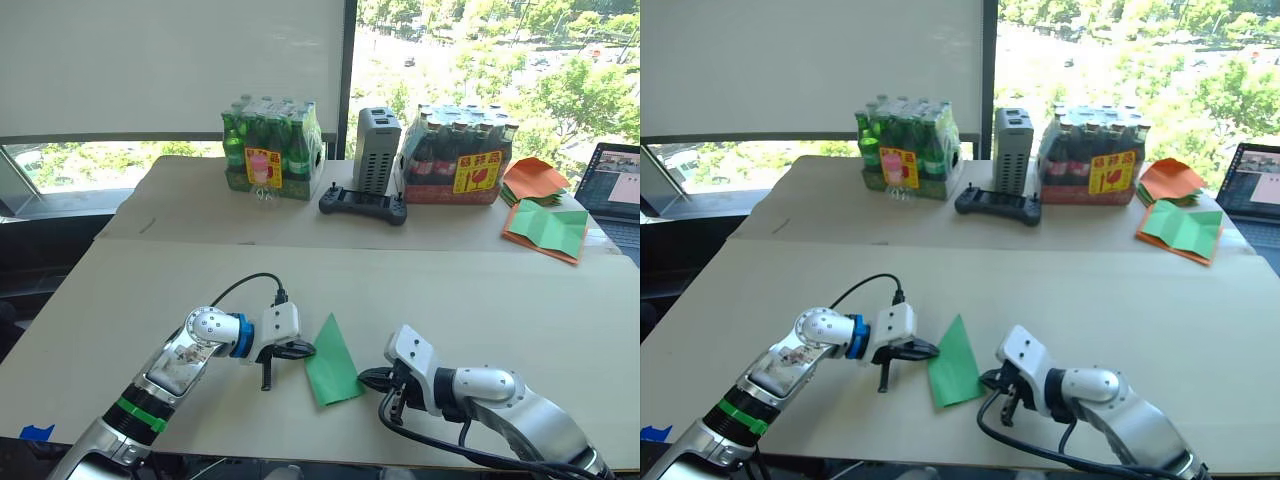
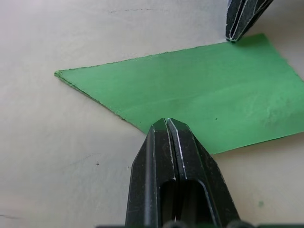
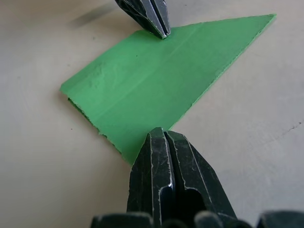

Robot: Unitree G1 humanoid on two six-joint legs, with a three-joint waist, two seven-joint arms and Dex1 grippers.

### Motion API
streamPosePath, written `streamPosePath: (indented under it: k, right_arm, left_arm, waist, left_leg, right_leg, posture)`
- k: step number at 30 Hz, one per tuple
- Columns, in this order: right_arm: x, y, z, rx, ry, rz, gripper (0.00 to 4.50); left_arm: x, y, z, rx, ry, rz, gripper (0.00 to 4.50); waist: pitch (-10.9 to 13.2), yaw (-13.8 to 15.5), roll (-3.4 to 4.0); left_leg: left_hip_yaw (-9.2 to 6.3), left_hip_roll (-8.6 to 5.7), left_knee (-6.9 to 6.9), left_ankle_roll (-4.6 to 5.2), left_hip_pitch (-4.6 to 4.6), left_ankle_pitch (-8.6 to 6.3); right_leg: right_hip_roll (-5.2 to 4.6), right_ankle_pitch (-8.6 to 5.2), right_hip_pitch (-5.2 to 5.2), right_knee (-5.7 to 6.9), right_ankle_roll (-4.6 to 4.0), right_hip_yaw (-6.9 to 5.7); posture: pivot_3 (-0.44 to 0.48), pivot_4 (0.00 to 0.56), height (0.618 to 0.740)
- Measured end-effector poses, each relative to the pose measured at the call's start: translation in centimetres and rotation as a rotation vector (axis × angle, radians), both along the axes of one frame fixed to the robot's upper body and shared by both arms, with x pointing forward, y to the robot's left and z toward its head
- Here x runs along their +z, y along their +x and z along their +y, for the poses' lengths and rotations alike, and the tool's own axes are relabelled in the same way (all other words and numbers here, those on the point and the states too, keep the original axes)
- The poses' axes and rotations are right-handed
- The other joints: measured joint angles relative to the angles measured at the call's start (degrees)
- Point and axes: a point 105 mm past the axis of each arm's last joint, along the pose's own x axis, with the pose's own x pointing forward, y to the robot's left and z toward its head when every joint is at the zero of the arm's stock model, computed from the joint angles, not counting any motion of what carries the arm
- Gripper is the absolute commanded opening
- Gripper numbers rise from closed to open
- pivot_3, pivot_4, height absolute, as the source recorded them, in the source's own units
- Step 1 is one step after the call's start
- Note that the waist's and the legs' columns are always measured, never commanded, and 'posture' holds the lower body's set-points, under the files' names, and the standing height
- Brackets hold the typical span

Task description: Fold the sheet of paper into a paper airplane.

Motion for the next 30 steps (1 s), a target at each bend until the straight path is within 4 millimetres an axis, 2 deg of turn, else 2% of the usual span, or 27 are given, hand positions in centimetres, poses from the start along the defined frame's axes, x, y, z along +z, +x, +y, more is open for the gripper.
streamPosePath:
  k: [8,13,18,23,27,30]
  right_arm:
    - [-0.1,-0.3,1.0,0.011,0.025,0.016,0.00]
    - [-0.3,-1.4,2.9,0.075,0.056,0.047,0.00]
    - [-0.2,-1.2,2.6,0.094,0.037,0.040,0.00]
    - [1.1,2.0,1.3,0.037,0.049,-0.009,0.00]
    - [3.0,4.7,1.6,0.033,0.092,-0.094,0.00]
    - [2.4,6.0,2.3,0.037,0.091,-0.114,0.00]
  left_arm:
    - [-0.1,0.2,0.0,-0.007,0.000,-0.008,0.04]
    - [0.0,0.2,-0.3,-0.019,0.001,-0.020,0.04]
    - [0.0,0.2,-0.3,-0.021,0.004,-0.022,0.04]
    - [0.0,0.1,-0.2,-0.022,0.010,-0.028,0.04]
    - [0.0,0.0,-0.3,-0.024,0.012,-0.033,0.04]
    - [0.1,-0.1,-0.4,-0.028,0.013,-0.037,0.04]
  waist:
    - [-0.03,-0.24,-0.02]
    - [-0.03,-0.17,-0.02]
    - [-0.03,-0.17,-0.02]
    - [-0.03,-0.24,-0.02]
    - [-0.03,-0.21,-0.02]
    - [-0.03,-0.26,-0.02]
  left_leg:
    - [0.00,0.03,-0.02,-0.01,0.07,0.00]
    - [0.00,0.00,-0.01,-0.01,0.04,0.00]
    - [0.01,-0.02,-0.01,0.00,0.05,0.00]
    - [0.03,-0.01,-0.01,0.00,0.04,0.00]
    - [0.01,0.00,-0.02,0.00,0.02,0.00]
    - [0.02,-0.01,-0.02,0.00,0.00,0.00]
  right_leg:
    - [0.04,0.00,0.02,0.01,0.00,0.01]
    - [0.01,0.00,0.01,0.01,0.00,0.01]
    - [0.00,0.00,0.01,0.00,0.00,0.01]
    - [0.01,0.00,0.00,0.00,0.00,0.01]
    - [0.01,0.00,-0.02,0.00,0.00,0.00]
    - [0.01,0.00,-0.06,0.01,0.00,0.00]
  posture:
    - [0.000,0.150,0.675]
    - [0.000,0.150,0.675]
    - [0.000,0.150,0.675]
    - [0.000,0.150,0.675]
    - [0.000,0.150,0.675]
    - [0.000,0.150,0.675]
